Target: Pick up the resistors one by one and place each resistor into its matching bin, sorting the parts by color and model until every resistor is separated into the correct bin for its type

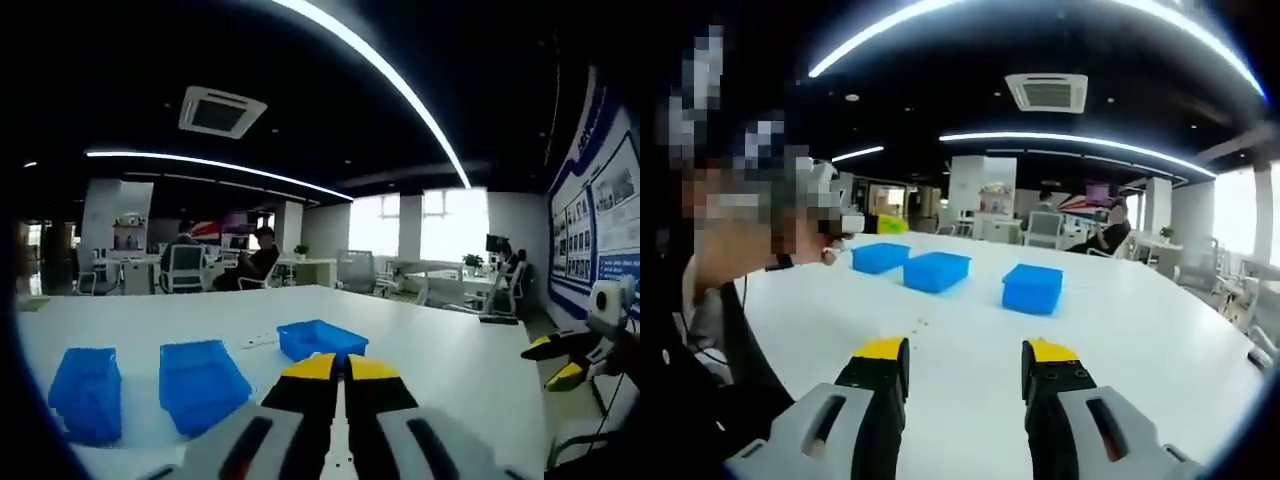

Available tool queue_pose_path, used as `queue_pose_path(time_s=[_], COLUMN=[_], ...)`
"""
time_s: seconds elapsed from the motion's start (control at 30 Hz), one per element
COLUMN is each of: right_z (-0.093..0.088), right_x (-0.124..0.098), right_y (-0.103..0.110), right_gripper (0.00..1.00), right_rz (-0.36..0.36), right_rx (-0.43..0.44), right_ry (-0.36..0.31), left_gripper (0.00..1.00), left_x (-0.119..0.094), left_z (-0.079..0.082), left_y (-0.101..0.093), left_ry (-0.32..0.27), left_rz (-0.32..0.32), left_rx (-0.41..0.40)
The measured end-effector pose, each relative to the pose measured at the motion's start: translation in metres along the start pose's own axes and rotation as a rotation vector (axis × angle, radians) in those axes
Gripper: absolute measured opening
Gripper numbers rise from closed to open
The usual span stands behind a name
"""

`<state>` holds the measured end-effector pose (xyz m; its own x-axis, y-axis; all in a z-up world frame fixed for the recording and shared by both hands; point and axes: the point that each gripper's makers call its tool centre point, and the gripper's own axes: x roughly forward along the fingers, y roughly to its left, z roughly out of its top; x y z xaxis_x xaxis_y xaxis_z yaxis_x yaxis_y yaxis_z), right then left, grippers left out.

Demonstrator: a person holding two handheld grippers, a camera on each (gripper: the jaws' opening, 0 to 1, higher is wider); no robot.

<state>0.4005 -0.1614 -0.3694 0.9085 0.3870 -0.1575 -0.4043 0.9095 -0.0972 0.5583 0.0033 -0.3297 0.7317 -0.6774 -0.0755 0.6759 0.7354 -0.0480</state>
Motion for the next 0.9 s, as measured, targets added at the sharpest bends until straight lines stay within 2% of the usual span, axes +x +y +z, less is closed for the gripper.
queue_pose_path(time_s=[0.07, 0.27, 0.3, 0.4, 0.5, 0.7, 0.9], right_z=[0.001, -0.002, -0.002, 0.001, 0.003, 0.002, 0.003], right_x=[-0.004, -0.013, -0.013, -0.015, -0.014, -0.015, -0.014], right_y=[-0.009, -0.028, -0.029, -0.033, -0.034, -0.035, -0.033], right_gripper=[0.46, 0.46, 0.46, 0.46, 0.46, 0.46, 0.46], right_rz=[-0.03, -0.082, -0.085, -0.092, -0.091, -0.094, -0.09], right_rx=[0.015, 0.039, 0.041, 0.044, 0.041, 0.034, 0.033], right_ry=[-0.009, -0.014, -0.014, -0.019, -0.024, -0.015, -0.015], left_gripper=[0.06, 0.06, 0.06, 0.06, 0.06, 0.06, 0.06], left_x=[0.022, 0.107, 0.111, 0.151, 0.181, 0.216, 0.221], left_z=[0.002, 0.026, 0.027, 0.033, 0.035, 0.027, 0.013], left_y=[-0.002, -0.003, -0.002, 0.0, 0.002, 0.005, 0.012], left_ry=[0.008, -0.011, -0.009, 0.003, 0.023, 0.062, 0.096], left_rz=[-0.016, -0.023, -0.019, -0.003, 0.002, -0.005, 0.013], left_rx=[0.023, 0.04, 0.047, 0.082, 0.096, 0.097, 0.098])
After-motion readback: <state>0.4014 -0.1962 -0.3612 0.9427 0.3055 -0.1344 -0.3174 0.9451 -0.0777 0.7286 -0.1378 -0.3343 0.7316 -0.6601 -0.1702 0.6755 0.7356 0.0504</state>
